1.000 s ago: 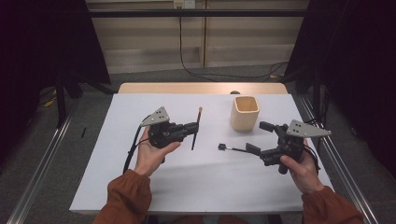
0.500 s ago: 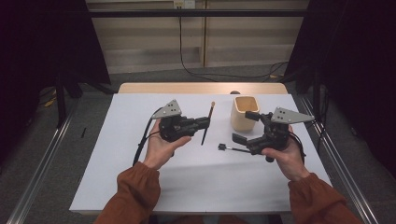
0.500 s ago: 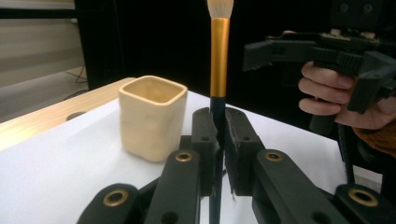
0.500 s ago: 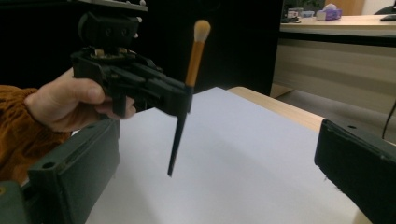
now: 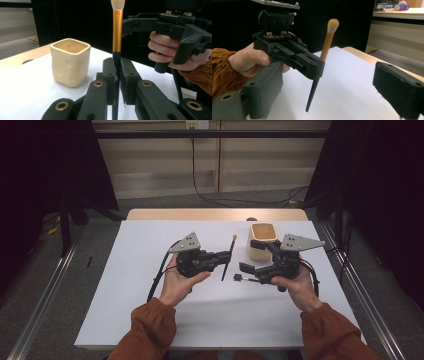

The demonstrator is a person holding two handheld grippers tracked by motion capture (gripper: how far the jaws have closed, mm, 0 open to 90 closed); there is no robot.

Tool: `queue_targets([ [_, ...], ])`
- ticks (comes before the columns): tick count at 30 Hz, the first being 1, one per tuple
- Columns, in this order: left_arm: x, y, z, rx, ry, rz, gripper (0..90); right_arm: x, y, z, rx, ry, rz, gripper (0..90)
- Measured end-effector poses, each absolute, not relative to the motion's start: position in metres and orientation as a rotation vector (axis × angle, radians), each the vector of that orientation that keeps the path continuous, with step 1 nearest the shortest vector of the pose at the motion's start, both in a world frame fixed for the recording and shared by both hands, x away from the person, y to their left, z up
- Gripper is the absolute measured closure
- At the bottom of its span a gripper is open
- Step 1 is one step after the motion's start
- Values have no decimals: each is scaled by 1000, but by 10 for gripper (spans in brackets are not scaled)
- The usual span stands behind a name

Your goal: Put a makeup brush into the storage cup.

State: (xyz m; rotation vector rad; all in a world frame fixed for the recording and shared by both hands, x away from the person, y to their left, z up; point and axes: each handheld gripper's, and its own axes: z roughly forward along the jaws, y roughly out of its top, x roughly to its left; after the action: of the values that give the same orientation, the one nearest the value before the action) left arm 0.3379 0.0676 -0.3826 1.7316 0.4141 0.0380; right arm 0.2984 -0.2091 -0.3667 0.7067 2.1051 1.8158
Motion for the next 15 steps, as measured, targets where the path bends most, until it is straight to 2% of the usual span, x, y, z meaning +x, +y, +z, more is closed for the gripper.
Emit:
queue_targets([
  [10, 332, 60, -385, 1732, 379, 49, 837, 301, -212, -367, 694, 2087, 1886, 226],
  [13, 331, 56, -387, 1738, 373, 41, 837, 302, -213, -366, 698, 2076, 1907, 281],
  [14, 331, 55, -387, 1741, 369, 39, 837, 302, -213, -366, 704, 2071, 1925, 346],
  [15, 331, 54, -388, 1743, 368, 37, 837, 302, -213, -366, 718, 2075, 1939, 364],
])
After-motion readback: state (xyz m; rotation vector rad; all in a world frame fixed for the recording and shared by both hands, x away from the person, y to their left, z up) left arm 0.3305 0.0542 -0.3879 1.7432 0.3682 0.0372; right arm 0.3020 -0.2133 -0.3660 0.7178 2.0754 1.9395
